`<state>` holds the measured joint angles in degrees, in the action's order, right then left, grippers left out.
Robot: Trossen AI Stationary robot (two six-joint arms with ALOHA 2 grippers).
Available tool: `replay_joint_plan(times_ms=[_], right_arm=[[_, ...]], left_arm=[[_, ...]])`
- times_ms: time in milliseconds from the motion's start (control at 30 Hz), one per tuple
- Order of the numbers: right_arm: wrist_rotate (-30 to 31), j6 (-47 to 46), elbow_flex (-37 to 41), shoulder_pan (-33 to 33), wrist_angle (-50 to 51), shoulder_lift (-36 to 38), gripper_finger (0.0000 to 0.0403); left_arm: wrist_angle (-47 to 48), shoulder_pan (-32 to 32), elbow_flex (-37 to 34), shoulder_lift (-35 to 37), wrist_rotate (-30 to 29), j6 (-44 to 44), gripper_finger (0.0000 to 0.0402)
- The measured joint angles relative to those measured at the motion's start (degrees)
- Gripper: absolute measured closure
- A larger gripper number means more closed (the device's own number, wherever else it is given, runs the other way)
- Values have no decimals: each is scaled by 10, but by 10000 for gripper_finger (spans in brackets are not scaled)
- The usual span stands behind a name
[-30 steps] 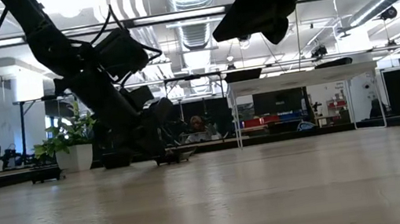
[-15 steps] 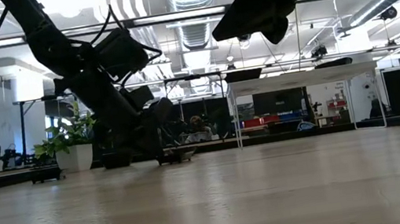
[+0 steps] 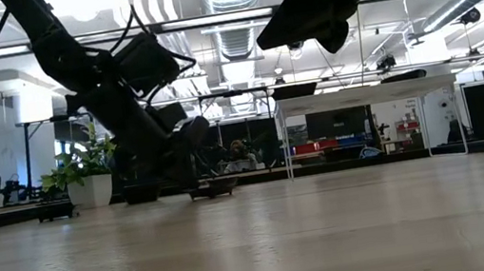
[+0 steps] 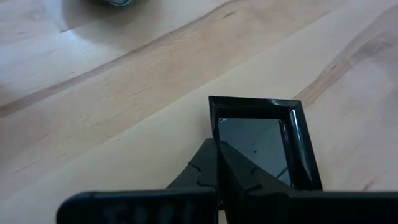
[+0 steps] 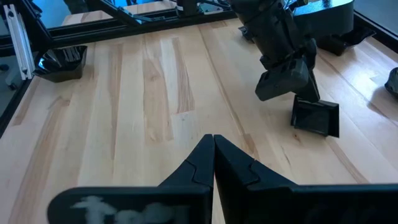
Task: Pick & Place Mini shaped plates
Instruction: Stack the black square plate on top of the black square plate on the shelf
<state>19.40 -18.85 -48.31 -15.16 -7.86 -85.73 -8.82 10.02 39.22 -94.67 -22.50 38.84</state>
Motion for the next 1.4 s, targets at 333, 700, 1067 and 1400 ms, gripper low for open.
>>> replay_joint_plan(times_ms=[333,700,1067,1400], right_arm=[[0,0,0,0,0,0,394],[0,11,0,0,0,2,394],[0,11,0,0,0,7,394],[0,28,0,0,0,7,394]], left_arm=[[-2,-11,20,10,0,-28,401],[-1,-41,40,29,-10,-75,401],[-2,-71,47,30,-32,-112,401],[-7,-102,47,30,-45,-164,401]])
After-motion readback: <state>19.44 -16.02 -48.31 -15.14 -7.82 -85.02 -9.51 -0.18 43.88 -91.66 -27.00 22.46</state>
